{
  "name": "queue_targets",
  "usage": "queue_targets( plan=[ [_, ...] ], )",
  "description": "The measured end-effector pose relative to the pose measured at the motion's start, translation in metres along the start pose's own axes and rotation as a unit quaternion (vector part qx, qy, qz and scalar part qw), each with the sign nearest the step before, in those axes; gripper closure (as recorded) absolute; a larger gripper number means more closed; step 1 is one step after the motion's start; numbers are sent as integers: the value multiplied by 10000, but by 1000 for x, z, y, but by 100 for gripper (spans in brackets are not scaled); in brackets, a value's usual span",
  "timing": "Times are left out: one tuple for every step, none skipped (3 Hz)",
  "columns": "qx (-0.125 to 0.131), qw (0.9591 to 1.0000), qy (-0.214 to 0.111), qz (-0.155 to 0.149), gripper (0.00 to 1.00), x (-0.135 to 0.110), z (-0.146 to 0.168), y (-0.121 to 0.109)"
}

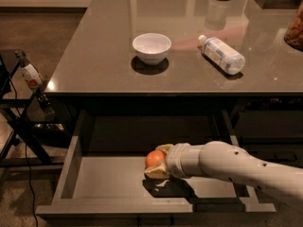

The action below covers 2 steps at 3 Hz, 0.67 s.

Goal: Place orange into top drawer

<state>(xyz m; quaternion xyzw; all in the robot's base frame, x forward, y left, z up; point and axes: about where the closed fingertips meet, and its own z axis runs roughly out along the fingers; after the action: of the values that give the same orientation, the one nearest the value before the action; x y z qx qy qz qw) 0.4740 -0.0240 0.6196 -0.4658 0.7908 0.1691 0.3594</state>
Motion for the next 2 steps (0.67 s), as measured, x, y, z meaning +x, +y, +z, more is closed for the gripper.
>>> queue_targets(
  plan=[
    [0, 10000, 0, 0, 11, 0, 0, 0],
    [-1, 10000, 0, -1, 0, 0, 0, 0]
  ],
)
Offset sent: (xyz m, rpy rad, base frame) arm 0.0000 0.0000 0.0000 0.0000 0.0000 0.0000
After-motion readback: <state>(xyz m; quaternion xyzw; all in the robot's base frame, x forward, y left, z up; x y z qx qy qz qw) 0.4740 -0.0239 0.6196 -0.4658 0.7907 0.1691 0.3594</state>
